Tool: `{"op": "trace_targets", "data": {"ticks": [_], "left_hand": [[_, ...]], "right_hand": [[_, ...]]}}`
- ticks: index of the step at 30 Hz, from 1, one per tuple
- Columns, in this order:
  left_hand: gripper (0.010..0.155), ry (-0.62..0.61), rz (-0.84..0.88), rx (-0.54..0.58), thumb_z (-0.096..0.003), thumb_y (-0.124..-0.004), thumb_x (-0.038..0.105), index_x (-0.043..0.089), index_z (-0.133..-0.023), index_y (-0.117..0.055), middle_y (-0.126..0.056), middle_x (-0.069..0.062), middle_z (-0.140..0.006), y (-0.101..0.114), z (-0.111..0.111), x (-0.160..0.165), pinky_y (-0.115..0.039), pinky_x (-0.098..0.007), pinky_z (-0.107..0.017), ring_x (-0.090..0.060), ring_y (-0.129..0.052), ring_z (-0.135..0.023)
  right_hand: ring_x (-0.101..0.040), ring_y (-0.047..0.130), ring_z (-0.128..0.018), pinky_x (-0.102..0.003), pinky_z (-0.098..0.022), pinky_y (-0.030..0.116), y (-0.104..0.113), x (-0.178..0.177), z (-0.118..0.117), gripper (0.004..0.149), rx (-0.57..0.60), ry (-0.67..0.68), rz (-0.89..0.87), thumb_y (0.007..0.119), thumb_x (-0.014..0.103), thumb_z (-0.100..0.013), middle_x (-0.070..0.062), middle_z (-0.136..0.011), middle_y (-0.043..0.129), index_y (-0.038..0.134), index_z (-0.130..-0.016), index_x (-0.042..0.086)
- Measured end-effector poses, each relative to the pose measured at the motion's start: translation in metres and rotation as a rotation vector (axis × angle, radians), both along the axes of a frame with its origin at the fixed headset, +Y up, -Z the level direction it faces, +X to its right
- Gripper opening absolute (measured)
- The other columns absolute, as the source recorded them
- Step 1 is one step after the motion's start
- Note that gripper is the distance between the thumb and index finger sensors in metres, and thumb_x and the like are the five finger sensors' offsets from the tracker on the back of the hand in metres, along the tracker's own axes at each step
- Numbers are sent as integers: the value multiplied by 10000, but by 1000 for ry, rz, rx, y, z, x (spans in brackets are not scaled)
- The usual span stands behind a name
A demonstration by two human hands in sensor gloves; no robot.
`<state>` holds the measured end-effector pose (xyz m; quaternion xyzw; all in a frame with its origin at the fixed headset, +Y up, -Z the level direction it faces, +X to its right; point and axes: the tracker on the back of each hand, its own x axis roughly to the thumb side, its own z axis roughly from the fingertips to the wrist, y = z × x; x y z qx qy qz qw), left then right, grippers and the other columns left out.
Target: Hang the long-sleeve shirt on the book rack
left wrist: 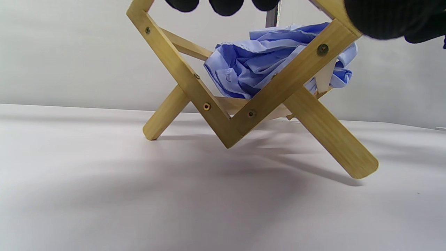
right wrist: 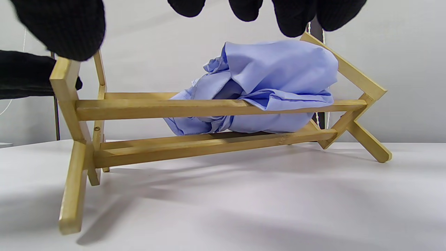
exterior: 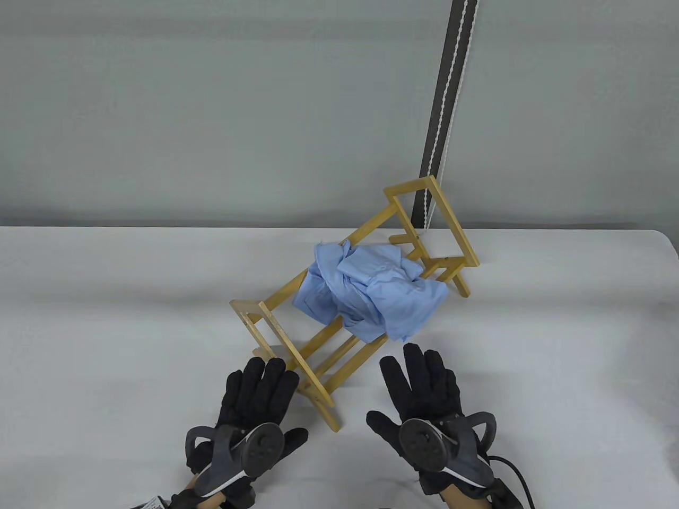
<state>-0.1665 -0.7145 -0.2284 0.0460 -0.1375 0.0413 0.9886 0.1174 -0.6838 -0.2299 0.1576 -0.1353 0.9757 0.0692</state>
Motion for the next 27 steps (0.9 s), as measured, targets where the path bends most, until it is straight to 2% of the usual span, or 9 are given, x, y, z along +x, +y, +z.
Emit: {"op": "trace_targets", "data": {"ticks": [11, 27], "left_hand": [[952, -6, -1, 9, -350, -647, 800, 444, -1168, -315, -343, 76, -1339, 0, 0, 1, -395, -522, -875, -315, -398, -1242], [953, -12, 4, 19, -350, -647, 800, 442, -1169, -316, -344, 73, -1338, 0, 2, 0, -398, -521, -875, -316, -402, -1241]], "right_hand": [[-601, 540, -1025, -695, -674, 551, -11, 0, 10, 911, -21, -15, 50, 789, 682, -428, -246, -1177, 417, 400, -1129, 250], [-610, 523, -1028, -703, -676, 534, -11, 8, 2, 914, -41, -24, -28, 788, 684, -433, -251, -1181, 408, 398, -1134, 245]]}}
